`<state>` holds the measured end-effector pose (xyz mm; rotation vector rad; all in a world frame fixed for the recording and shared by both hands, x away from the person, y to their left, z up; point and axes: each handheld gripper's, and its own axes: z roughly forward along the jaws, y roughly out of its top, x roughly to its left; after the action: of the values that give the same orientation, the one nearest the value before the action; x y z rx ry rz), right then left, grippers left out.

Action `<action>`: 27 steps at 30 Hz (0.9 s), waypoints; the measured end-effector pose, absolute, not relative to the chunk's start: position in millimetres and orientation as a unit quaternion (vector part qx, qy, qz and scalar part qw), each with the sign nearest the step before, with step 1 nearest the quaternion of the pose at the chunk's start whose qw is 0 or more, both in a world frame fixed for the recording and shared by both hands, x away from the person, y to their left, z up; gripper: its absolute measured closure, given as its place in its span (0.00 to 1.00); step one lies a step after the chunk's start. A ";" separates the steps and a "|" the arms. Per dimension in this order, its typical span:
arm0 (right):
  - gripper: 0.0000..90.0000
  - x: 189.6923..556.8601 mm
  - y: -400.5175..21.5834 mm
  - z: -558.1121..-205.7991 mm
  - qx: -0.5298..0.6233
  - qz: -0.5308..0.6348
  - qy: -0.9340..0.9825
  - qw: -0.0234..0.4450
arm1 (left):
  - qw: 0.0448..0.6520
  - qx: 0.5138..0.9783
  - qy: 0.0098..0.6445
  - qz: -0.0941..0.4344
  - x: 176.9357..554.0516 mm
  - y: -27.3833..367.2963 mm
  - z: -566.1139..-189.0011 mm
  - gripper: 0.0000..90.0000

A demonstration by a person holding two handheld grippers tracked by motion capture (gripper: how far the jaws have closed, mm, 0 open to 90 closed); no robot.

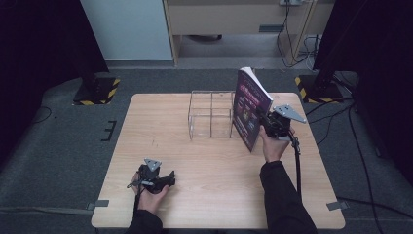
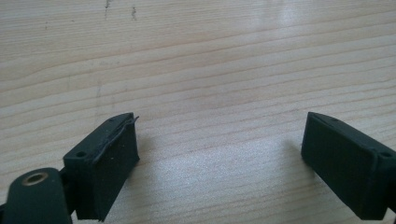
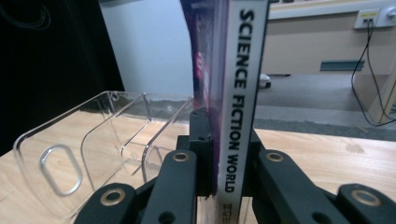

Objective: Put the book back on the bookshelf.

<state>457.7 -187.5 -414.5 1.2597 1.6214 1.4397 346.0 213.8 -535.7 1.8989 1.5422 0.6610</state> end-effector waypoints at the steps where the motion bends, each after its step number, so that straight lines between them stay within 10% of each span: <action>1: 0.91 456.5 -187.9 -414.5 0.477 0.544 0.617 0.310 | 0.299 0.715 0.581 0.249 346.0 213.8 -535.7 0.11; 27: 0.90 469.8 -194.1 -387.1 0.495 0.506 0.655 0.265 | 0.299 0.715 0.581 0.249 346.0 213.8 -535.7 0.11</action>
<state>469.8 -194.1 -387.1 1.3369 1.7688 1.3673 346.0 213.8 -535.7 1.8992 1.5422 0.6608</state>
